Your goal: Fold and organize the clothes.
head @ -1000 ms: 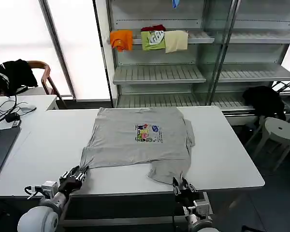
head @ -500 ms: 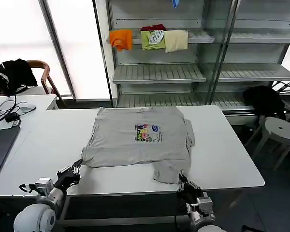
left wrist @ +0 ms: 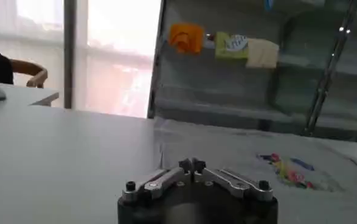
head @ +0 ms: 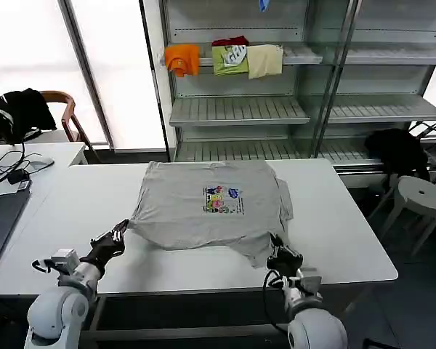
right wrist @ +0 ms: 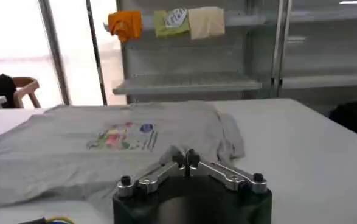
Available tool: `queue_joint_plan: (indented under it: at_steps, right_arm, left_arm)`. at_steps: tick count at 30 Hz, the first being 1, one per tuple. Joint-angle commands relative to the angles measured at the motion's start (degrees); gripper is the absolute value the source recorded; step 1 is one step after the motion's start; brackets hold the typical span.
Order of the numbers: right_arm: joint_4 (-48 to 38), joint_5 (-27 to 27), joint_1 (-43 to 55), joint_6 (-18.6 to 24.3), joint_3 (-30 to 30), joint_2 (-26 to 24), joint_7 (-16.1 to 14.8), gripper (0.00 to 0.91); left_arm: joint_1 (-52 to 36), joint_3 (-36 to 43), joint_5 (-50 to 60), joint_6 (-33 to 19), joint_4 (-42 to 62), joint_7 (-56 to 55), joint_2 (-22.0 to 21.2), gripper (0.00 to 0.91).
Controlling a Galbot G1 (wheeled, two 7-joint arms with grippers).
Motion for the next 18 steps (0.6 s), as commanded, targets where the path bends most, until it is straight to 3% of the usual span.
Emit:
queue_joint_plan:
  at_steps: [1, 18]
  right_arm:
    - [-13.81, 0.85, 17.45, -0.50, 0.29, 0.61, -0.39, 0.000]
    - [-29.46, -0.09, 25.96, 1.50, 0.80, 1.70, -1.62, 0.000]
  left_arm:
    - [-12.50, 1.61, -1.95, 1.73, 8.49, -2.85, -2.06, 0.000]
    - [-21.76, 2.48, 1.89, 0.61, 22.07, -4.21, -2.23, 0.000]
